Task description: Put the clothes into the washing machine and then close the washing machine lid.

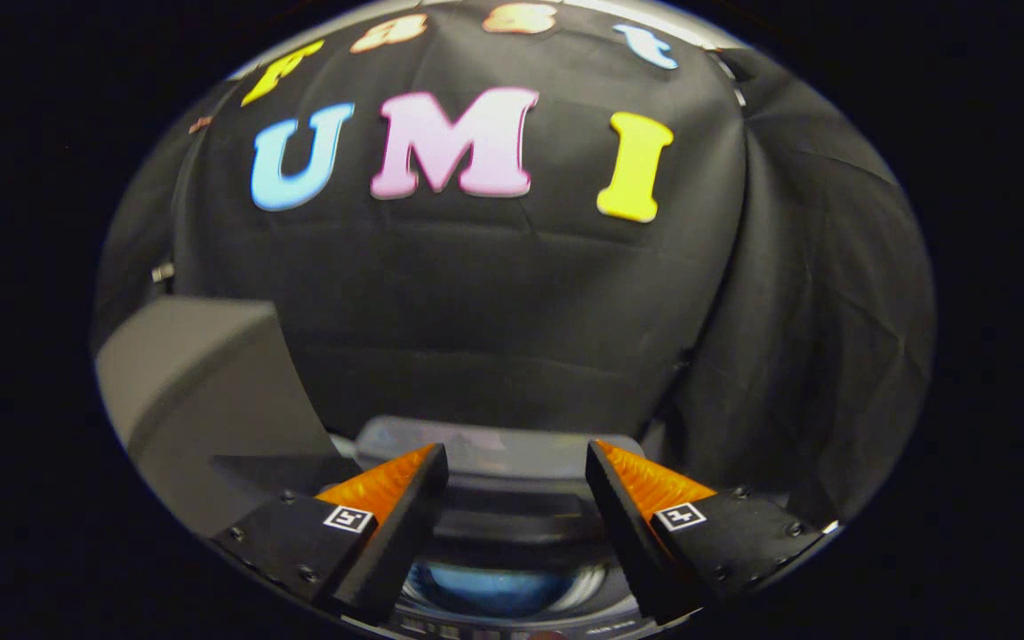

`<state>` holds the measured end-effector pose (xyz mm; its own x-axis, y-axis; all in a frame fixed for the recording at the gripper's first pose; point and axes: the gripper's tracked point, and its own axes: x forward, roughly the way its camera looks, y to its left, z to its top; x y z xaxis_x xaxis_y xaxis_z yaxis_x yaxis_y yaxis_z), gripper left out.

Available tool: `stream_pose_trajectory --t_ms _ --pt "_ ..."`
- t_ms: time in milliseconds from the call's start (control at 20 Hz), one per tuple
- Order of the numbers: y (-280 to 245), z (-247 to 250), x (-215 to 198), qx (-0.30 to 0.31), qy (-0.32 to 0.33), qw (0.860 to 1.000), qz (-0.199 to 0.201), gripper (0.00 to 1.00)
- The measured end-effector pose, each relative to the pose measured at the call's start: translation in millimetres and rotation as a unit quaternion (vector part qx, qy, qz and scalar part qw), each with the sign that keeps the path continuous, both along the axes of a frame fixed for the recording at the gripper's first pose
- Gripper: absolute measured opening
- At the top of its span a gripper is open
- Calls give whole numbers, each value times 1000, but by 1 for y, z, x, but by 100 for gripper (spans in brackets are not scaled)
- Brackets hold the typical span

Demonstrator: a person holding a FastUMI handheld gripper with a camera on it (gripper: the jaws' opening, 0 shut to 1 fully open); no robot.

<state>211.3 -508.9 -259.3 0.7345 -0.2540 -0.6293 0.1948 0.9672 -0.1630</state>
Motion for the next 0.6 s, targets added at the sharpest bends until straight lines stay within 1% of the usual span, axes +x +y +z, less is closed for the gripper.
stream_pose_trajectory --t_ms 50,100,200,350,450,600 --pt "3 -11 -2 9 4 1000 1 99" --pt "8 -17 -3 21 -11 1000 -4 99" --pt "3 -15 5 30 -30 999 -15 99" --pt "6 -18 -1 44 -20 999 -21 99" --pt "5 -12 1 44 -21 999 -23 99" --pt "9 -2 5 56 -49 997 -24 99"
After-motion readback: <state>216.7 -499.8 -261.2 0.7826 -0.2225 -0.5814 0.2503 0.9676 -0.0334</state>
